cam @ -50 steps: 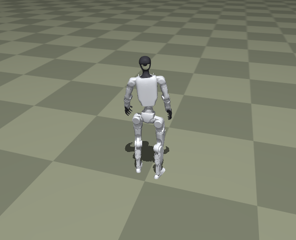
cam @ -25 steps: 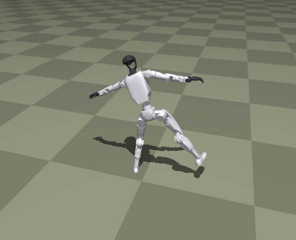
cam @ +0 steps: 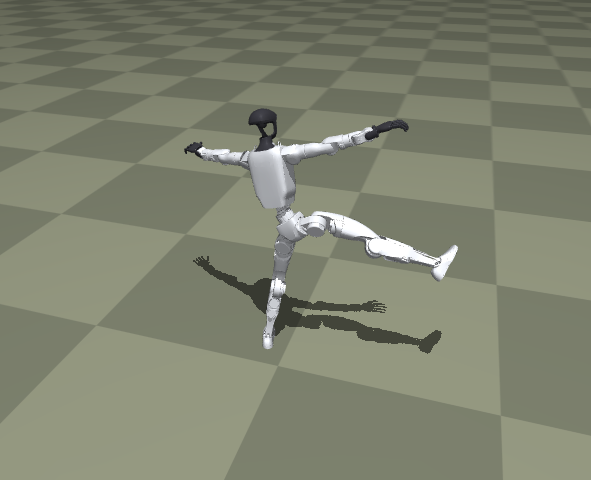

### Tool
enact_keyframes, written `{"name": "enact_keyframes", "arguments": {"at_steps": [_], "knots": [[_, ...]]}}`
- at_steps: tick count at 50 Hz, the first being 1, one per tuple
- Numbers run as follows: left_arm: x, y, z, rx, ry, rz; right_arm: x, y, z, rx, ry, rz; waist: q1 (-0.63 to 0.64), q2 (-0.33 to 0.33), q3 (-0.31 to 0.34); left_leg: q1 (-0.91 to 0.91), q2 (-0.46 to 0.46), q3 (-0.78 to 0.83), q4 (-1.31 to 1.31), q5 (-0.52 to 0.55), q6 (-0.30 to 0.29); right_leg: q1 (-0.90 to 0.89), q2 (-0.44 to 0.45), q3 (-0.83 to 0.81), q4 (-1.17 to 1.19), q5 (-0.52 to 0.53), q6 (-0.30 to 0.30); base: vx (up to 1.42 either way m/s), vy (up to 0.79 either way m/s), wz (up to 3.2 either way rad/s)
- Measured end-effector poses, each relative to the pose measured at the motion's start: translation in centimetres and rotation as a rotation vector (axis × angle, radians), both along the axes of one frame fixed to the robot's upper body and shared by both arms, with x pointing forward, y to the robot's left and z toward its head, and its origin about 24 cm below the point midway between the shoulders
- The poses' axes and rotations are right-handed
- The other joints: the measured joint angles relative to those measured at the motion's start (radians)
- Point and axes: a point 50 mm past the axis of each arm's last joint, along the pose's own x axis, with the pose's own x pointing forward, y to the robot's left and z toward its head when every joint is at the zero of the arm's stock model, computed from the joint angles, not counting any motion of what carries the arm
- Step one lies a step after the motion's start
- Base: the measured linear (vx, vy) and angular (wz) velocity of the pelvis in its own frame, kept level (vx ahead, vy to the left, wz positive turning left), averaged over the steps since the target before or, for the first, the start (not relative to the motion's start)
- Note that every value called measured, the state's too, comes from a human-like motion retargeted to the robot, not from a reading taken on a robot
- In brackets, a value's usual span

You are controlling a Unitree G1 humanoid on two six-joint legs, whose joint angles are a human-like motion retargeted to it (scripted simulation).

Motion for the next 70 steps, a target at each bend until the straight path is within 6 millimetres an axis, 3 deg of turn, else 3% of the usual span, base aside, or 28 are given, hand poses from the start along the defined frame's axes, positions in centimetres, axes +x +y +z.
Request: {"name": "enact_keyframes", "arguments": {"at_steps": [4,8,12,15,20,25,31,37,44,50,55,63,70], "knots": [[1.6,-0.1,-0.9,-0.031,0.053,-0.041,1.2,0.2,-1.1,0.023,0.044,0.023,-0.019,-0.049,-0.009,0.042,-0.09,0.053,-0.018,-0.017,0.009,0.017,0.039,-0.009,-0.002,-0.006,0.0,0.0,0.0,0.0],[2.6,-0.2,-1.6,-0.049,0.101,-0.053,2.4,0.5,-2.9,0.059,0.068,0.061,-0.013,-0.144,-0.028,0.098,-0.219,0.129,-0.033,-0.048,0.034,0.048,0.105,-0.028,-0.002,-0.032,0.0,0.03,-0.02,-0.27],[2.9,-0.1,-2.4,-0.064,0.143,-0.043,4.0,1.1,-5.4,0.114,0.064,0.132,0.006,-0.264,-0.051,0.146,-0.364,0.202,-0.05,-0.076,0.075,0.1,0.226,0.034,0.003,-0.08,0.0,0.04,-0.07,-0.39],[3.5,0.0,-3.9,-0.096,0.185,-0.054,4.9,1.8,-7.5,0.171,0.04,0.199,0.016,-0.351,-0.077,0.157,-0.479,0.229,-0.059,-0.096,0.115,0.158,0.333,0.168,0.009,-0.09,0.0,0.05,-0.07,-0.18],[5.5,-0.4,-9.7,-0.212,0.283,-0.138,5.4,3.1,-10.8,0.258,-0.036,0.322,0.021,-0.427,-0.142,0.121,-0.657,0.221,-0.08,-0.104,0.166,0.263,0.499,0.398,0.015,-0.121,-0.011,0.02,-0.02,0.17],[7.7,-2.4,-17.9,-0.358,0.344,-0.264,5.4,5.5,-15.2,0.362,-0.139,0.444,0.068,-0.413,-0.191,0.103,-0.776,0.216,-0.139,-0.078,0.156,0.321,0.581,0.358,0.017,-0.238,-0.062,0.03,-0.06,0.18],[9.4,-8.2,-28.4,-0.588,0.306,-0.443,5.4,10.2,-23.4,0.576,-0.15,0.498,0.167,-0.336,-0.211,0.093,-0.863,0.236,-0.178,-0.051,0.097,0.319,0.509,0.162,0.008,-0.371,-0.085,0.03,-0.08,-0.11],[8.1,-16.0,-37.6,-0.835,0.317,-0.534,4.9,15.6,-32.3,0.791,-0.083,0.38,0.138,-0.248,-0.217,0.067,-0.888,0.182,-0.159,-0.028,0.029,0.324,0.474,0.123,0.029,-0.42,-0.083,0.02,-0.13,0.51],[6.6,-25.9,-44.6,-1.083,0.446,-0.61,1.1,22.2,-39.7,0.991,0.0,0.181,0.067,-0.202,-0.258,0.049,-0.891,0.053,-0.192,-0.001,0.013,0.358,0.483,-0.009,0.056,-0.478,-0.095,0.01,-0.14,1.03],[5.6,-30.9,-46.8,-1.238,0.495,-0.636,-0.5,29.2,-43.1,1.169,0.24,0.305,0.137,-0.255,-0.252,0.076,-0.9,0.028,-0.229,0.017,0.04,0.386,0.483,-0.039,0.053,-0.503,-0.096,-0.02,-0.12,0.22],[4.1,-32.0,-47.6,-1.297,0.48,-0.592,1.3,32.8,-43.1,1.193,0.33,0.541,0.181,-0.287,-0.227,0.076,-0.888,0.057,-0.207,0.006,0.071,0.366,0.483,-0.024,0.093,-0.513,-0.089,-0.03,-0.06,-0.14],[2.5,-30.2,-48.0,-1.304,0.537,-0.495,4.4,32.5,-41.8,1.167,0.24,0.582,0.177,-0.31,-0.184,0.067,-0.912,0.052,-0.206,-0.008,0.082,0.369,0.487,-0.012,0.063,-0.494,-0.087,0.0,0.0,0.0],[5.1,-24.4,-45.3,-1.175,0.595,-0.52,4.8,29.2,-41.3,1.175,0.253,0.472,0.208,-0.354,-0.149,0.076,-0.92,0.089,-0.227,-0.018,0.113,0.357,0.486,-0.002,0.063,-0.484,-0.081,-0.02,0.08,-0.1]]}}
